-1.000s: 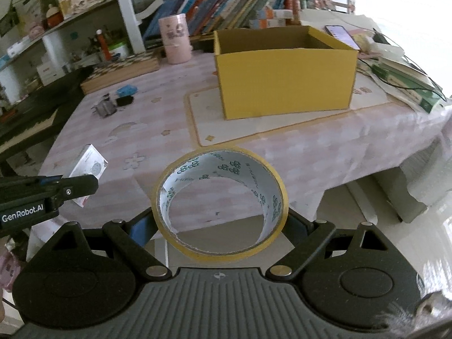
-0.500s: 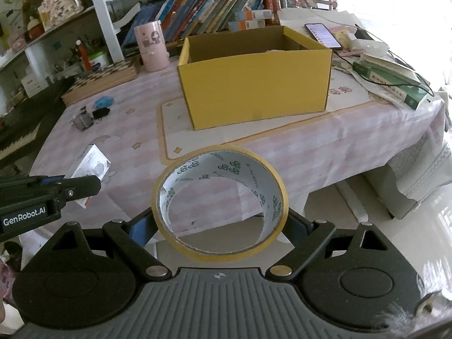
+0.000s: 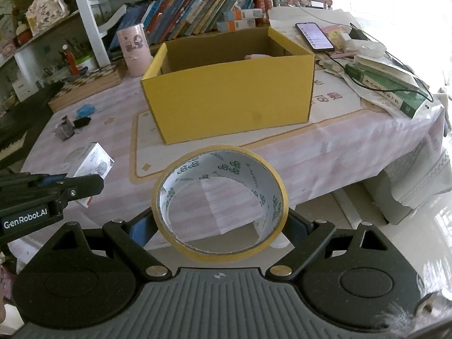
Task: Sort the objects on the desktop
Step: 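Carry the white box in the left gripper while the right carries the tape roll to the yellow box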
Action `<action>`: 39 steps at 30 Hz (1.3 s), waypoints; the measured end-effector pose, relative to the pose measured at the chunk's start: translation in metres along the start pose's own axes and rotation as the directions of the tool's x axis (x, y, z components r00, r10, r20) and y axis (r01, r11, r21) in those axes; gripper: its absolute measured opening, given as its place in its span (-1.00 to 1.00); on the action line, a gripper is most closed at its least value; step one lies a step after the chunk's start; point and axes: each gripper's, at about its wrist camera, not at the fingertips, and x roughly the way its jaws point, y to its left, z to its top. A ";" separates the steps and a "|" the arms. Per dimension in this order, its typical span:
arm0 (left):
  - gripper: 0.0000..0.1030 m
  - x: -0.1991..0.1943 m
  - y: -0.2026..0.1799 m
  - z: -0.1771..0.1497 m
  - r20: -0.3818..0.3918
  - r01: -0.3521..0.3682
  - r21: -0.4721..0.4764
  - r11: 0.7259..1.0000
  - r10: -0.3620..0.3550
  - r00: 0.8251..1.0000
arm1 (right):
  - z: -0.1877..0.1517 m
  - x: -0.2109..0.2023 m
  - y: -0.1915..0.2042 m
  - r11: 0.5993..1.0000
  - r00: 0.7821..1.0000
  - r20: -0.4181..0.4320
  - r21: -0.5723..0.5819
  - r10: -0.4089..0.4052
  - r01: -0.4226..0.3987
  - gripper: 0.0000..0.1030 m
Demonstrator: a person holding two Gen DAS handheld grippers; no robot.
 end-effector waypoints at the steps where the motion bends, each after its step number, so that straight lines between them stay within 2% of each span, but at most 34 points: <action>1: -0.75 0.003 -0.003 0.002 0.000 0.002 0.003 1.000 -0.002 1.000 | 0.002 0.002 -0.003 1.000 1.000 -0.002 0.000 -0.001 0.001 0.76; 14: -0.75 0.036 -0.039 0.044 0.053 -0.011 0.034 0.999 0.009 0.999 | 0.042 0.022 -0.059 1.000 1.000 0.018 0.024 0.011 -0.011 0.76; 24: -0.75 0.055 -0.060 0.096 0.146 -0.056 0.022 0.998 0.052 0.988 | 0.095 0.030 -0.103 0.999 0.994 0.103 -0.026 0.022 -0.019 0.76; 29: -0.75 0.066 -0.061 0.121 0.188 -0.108 0.008 0.994 0.104 0.977 | 0.128 0.033 -0.117 0.997 0.986 0.158 -0.068 0.050 -0.040 0.76; 34: -0.75 0.087 -0.051 0.138 0.183 -0.173 -0.019 0.985 0.173 0.968 | 0.157 0.040 -0.124 0.991 0.977 0.196 -0.116 0.086 -0.064 0.76; 39: -0.75 0.119 -0.039 0.145 0.127 -0.219 -0.024 0.975 0.220 0.967 | 0.179 0.051 -0.122 0.983 0.970 0.208 -0.156 0.126 -0.094 0.76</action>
